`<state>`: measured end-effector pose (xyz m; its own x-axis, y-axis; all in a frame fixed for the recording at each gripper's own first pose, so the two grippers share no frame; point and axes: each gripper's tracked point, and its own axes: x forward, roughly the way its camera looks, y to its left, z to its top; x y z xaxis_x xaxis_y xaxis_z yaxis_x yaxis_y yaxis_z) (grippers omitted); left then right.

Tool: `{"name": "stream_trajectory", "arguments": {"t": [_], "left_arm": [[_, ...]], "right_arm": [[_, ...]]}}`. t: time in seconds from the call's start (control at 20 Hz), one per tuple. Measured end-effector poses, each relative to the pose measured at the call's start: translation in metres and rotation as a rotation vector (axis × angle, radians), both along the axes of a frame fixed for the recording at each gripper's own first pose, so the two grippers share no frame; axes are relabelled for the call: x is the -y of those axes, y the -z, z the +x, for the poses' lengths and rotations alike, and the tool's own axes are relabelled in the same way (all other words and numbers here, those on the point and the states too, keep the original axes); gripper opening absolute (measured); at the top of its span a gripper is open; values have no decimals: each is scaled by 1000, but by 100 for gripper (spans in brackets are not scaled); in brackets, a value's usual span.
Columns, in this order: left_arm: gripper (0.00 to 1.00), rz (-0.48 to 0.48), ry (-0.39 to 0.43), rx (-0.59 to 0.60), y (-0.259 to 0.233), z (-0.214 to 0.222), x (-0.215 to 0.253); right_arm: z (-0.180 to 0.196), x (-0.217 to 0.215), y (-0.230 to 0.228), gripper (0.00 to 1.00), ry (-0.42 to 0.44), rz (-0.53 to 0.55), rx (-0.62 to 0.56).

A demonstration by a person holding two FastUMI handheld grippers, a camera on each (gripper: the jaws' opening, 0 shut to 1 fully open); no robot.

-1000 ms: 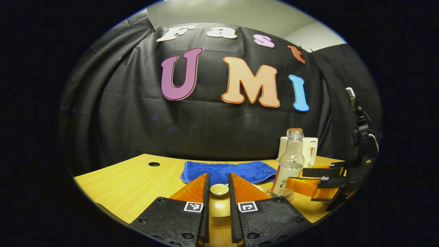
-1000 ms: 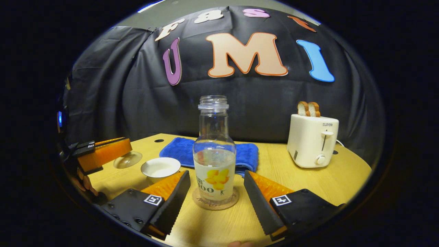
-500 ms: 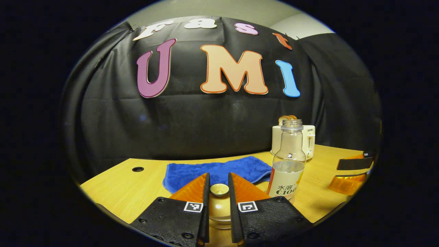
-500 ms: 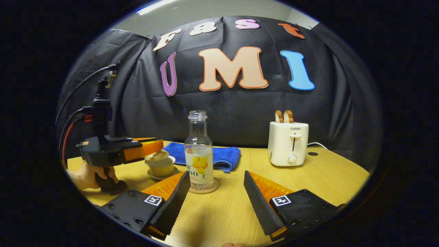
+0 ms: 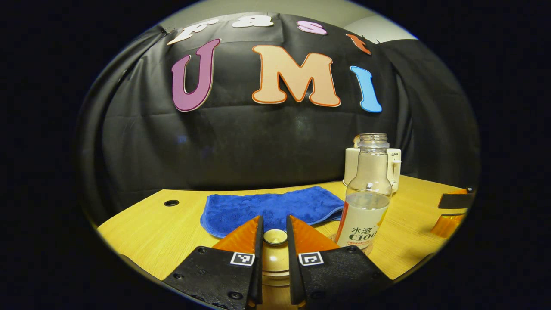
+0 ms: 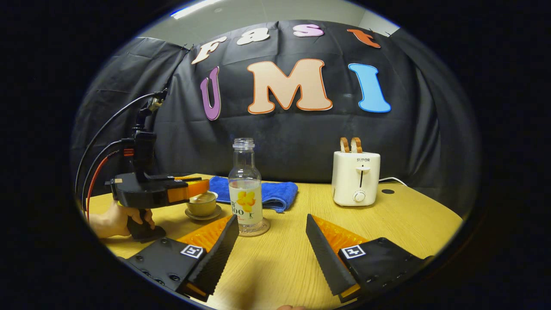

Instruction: Open the teacup lid with one hand, grasp the water bottle and pour water into the teacup with the other hand; after pouring, place the water bottle on the coaster and then close the teacup lid.

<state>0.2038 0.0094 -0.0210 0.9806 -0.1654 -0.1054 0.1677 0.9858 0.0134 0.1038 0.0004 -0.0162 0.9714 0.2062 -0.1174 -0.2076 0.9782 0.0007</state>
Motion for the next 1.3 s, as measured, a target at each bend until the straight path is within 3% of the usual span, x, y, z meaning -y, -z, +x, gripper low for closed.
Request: {"name": "stream_trajectory", "arguments": {"t": [0.1, 0.15, 0.3, 0.45, 0.5, 0.55, 0.8, 1.0, 1.15, 1.3], "left_arm": [[23, -4, -2, -2, 0, 0, 0], [23, -8, -4, -2, 0, 0, 0], [23, -15, -9, -10, 3, -2, 1], [27, 9, -14, -14, 4, -3, 4], [29, 15, -13, -13, 3, -4, 4], [33, 13, -16, -7, 3, -3, 4], [100, 24, -42, 70, -11, -23, -1], [97, 14, -35, 84, -14, -66, -4], [97, -51, -88, 90, -16, -105, -16], [97, -20, -136, 93, -19, -148, -23]], "right_arm": [[-1, 2, 1, 95, 2, 1, -2], [-2, 2, 1, 99, 2, 1, -3], [-2, 3, 1, 100, 6, 1, -5], [-2, 4, 2, 100, 8, 3, -6], [-1, 5, 0, 95, 11, 4, -4], [-2, 6, 0, 99, 13, 6, 0], [-7, 8, -7, 94, 24, 16, 45], [-21, 17, -15, 95, 51, 25, 93], [-40, 20, -16, 99, 52, 26, 94], [-60, 23, -18, 99, 63, 25, 96]]}}
